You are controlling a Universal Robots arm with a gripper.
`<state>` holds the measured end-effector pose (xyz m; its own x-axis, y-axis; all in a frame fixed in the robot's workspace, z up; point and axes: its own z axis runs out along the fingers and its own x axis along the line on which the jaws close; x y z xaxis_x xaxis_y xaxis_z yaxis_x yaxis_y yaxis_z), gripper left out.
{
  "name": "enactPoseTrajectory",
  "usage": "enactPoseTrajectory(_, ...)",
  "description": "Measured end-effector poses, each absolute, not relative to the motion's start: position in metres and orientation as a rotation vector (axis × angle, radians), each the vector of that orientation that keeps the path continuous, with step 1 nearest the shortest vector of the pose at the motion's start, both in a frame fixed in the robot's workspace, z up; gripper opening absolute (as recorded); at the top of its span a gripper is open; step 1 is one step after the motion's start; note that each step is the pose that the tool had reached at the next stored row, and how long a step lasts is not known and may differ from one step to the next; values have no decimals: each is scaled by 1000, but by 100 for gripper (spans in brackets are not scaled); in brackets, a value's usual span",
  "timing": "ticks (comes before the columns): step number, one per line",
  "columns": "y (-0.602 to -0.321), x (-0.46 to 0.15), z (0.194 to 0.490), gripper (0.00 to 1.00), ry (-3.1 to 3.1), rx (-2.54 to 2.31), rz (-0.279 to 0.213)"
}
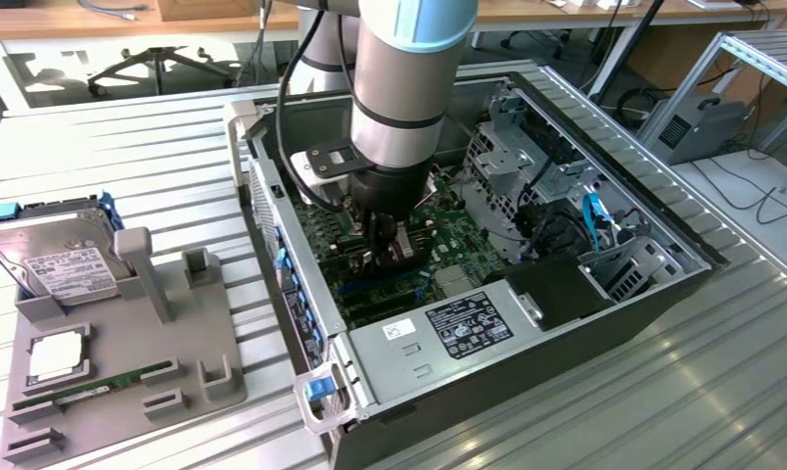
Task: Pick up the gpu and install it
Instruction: 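Insert the gpu into the slot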
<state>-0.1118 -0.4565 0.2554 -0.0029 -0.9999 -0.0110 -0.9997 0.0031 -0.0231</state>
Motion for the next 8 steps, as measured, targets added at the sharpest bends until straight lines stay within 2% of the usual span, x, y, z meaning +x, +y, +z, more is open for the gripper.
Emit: enactPoseTrajectory(8,-457,-110,255,27,2208,-2201,-13)
